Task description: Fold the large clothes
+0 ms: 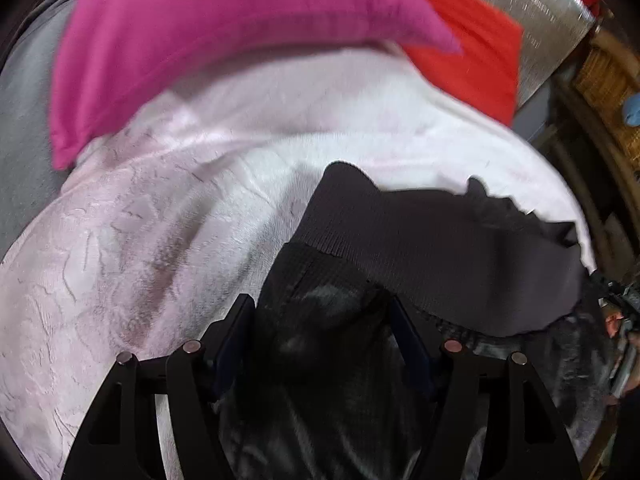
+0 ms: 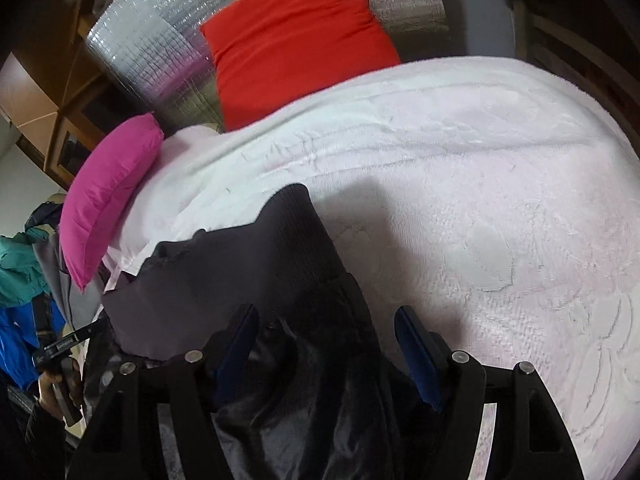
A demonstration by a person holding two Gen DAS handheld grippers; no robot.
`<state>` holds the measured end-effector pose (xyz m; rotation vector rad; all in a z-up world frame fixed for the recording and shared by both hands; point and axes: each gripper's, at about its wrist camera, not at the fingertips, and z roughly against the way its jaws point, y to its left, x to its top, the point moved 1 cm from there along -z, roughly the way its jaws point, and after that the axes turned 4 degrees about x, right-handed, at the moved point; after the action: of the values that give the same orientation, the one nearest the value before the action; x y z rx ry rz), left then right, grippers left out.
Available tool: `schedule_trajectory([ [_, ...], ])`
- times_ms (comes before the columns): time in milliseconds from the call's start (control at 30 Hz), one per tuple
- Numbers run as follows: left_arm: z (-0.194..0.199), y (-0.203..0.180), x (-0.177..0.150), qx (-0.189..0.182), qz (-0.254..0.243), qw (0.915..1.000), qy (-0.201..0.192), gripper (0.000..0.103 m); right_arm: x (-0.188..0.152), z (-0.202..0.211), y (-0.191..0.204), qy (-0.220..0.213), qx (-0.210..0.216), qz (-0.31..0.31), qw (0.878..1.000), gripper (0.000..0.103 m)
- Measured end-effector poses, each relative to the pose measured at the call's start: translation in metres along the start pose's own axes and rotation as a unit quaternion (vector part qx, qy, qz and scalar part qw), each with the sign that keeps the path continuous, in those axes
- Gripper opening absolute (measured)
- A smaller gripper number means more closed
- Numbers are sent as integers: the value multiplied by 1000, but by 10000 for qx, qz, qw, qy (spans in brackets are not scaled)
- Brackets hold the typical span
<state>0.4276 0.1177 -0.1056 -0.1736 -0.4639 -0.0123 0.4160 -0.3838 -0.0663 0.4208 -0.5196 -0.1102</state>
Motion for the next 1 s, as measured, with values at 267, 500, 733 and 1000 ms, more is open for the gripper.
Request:
schedule_trajectory([
  [267, 19, -17, 5, 503, -488, 9966, -434, 12, 1, 18, 30, -209, -425, 769, 9959, 9],
  [500, -13, -10, 3, 808, -246, 9962, -211, 13, -3, -7, -9, -61, -845, 290, 9960, 8],
  [733, -13, -12, 2, 974, -232, 9945, -308, 24, -9, -16, -19, -56, -856, -1, 9963, 11],
  [1000, 54, -2, 1, 1052, 307, 9875, -1137, 49, -11, 26, -5, -585, -1164, -98, 9914, 49],
])
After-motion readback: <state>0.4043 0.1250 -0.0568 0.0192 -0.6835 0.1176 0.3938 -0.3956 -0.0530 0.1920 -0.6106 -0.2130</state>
